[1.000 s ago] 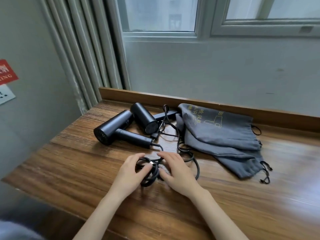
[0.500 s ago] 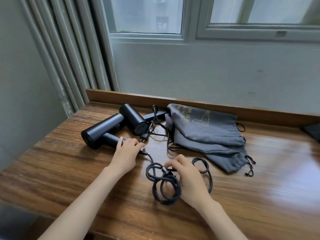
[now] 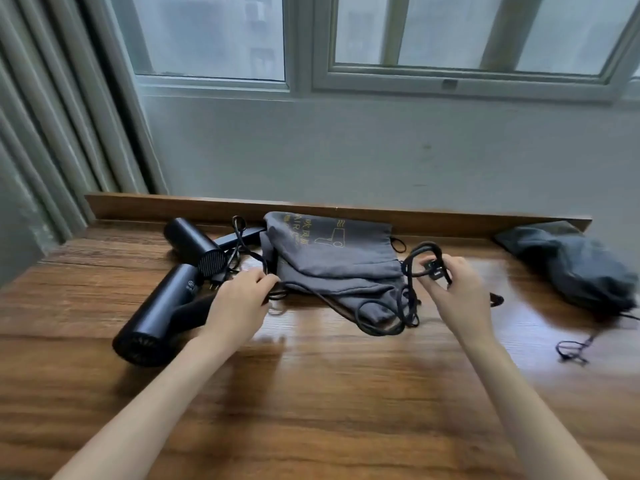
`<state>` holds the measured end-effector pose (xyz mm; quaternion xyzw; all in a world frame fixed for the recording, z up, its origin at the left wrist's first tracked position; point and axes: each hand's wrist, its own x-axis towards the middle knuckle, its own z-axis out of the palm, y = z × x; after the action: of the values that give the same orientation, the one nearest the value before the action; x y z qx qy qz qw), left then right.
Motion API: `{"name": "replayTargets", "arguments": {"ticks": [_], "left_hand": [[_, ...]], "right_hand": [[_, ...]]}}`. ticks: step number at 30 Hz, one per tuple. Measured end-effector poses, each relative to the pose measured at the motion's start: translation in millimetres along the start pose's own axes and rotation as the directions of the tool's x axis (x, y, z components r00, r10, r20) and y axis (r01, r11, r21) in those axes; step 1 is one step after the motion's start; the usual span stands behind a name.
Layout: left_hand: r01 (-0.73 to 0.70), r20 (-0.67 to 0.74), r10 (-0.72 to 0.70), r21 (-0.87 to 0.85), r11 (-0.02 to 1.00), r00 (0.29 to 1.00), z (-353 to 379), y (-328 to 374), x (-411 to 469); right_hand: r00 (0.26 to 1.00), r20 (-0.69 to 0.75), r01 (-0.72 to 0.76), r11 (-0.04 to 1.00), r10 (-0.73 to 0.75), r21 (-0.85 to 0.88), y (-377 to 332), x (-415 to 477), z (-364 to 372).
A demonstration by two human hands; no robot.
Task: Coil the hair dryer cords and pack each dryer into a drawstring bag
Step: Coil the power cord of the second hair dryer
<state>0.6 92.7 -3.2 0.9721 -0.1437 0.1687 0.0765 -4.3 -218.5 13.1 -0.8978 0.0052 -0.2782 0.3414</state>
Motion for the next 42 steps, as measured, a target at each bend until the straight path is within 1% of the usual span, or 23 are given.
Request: {"name": "replayTargets", "arguments": {"ticks": [4,6,10,13,18,20,23,25,26,27,29,30,31,32,33,34,35,36,37,38,39,40,42], "left_hand": [[-0.035,0.021,0.034,0.029,0.999,0.999,17,29,9],[-0.047,0.026,0.046,0.039,0.998,0.999,24,39,11],[-0.092,-0.007,0.093,0.092,0.992,0.996,34,55,12],[-0.138,-0.057,0.147,0.144,0.98,0.987,38,69,13],[-0.198,-0.051,0.209,0.171,0.965,0.977,45,85,14],[-0.241,-0.029,0.246,0.114,0.964,0.969,48,90,14],[-0.253,0.11,0.258,-0.054,0.966,0.96,48,88,12],[-0.241,0.091,0.252,-0.121,0.963,0.963,35,80,8],[-0.235,0.017,0.239,-0.127,0.964,0.971,25,73,5],[-0.224,-0.076,0.216,-0.104,0.969,0.973,16,62,1],[-0.115,-0.207,0.109,-0.015,0.993,0.972,-3,30,-6],[-0.011,-0.186,0.012,0.01,1.0,0.982,-12,14,-10],[0.127,-0.107,-0.125,0.013,0.992,0.986,-20,-1,-13],[0.273,0.013,-0.274,0.017,0.962,0.962,-24,-13,-15],[0.391,0.138,-0.389,0.014,0.92,0.911,-23,-21,-17],[0.464,0.251,-0.449,-0.002,0.886,0.858,-20,-26,-20],[0.499,0.326,-0.463,-0.033,0.866,0.824,-14,-27,-22],[0.506,0.341,-0.455,-0.074,0.86,0.823,-8,-26,-24],[0.499,0.317,-0.445,-0.112,0.86,0.838,-4,-25,-26],[0.484,0.275,-0.436,-0.138,0.864,0.857,-1,-23,-27],[0.472,0.235,-0.433,-0.145,0.87,0.87,1,-21,-27],[0.467,0.209,-0.435,-0.14,0.873,0.876,1,-18,-28],[0.476,0.202,-0.448,-0.113,0.872,0.871,-2,-14,-30]], "right_hand": [[0.993,-0.033,-0.118,0.993,0.117,-0.029,31,4,-33],[0.989,0.029,-0.143,0.987,0.146,-0.078,42,4,-41],[0.958,0.164,-0.184,0.945,0.233,-0.27,55,3,-35],[0.969,0.162,-0.125,0.934,0.188,-0.335,53,3,-26],[0.96,0.242,-0.057,0.948,0.137,-0.312,44,0,-12],[0.946,0.311,0.016,0.943,0.093,-0.332,42,-2,-5],[0.903,0.43,0.136,0.935,0.02,-0.329,39,-1,7],[0.884,0.467,0.117,0.953,0.029,-0.28,34,4,12],[0.869,0.494,0.122,0.954,0.031,-0.274,31,7,13],[0.839,0.543,0.149,0.944,0.037,-0.294,29,11,15],[0.728,0.677,0.243,0.881,0.112,-0.407,21,19,17],[0.664,0.729,0.305,0.828,0.169,-0.47,14,23,17],[0.62,0.755,0.368,0.771,0.212,-0.519,6,26,18],[0.611,0.756,0.418,0.714,0.235,-0.561,-5,27,20],[0.639,0.735,0.448,0.669,0.224,-0.593,-19,25,25],[0.693,0.702,0.456,0.655,0.165,-0.603,-34,20,32],[0.74,0.67,0.466,0.679,0.051,-0.566,-48,13,42],[0.758,0.645,0.496,0.726,-0.095,-0.477,-62,2,54],[0.746,0.623,0.533,0.772,-0.236,-0.346,-73,-10,70],[0.713,0.623,0.56,0.796,-0.322,-0.23,-81,-23,87],[0.688,0.637,0.574,0.798,-0.348,-0.183,-86,-34,102],[0.684,0.649,0.587,0.779,-0.333,-0.22,-88,-43,114],[0.746,0.566,0.598,0.727,-0.351,-0.338,-87,-50,126]]}}
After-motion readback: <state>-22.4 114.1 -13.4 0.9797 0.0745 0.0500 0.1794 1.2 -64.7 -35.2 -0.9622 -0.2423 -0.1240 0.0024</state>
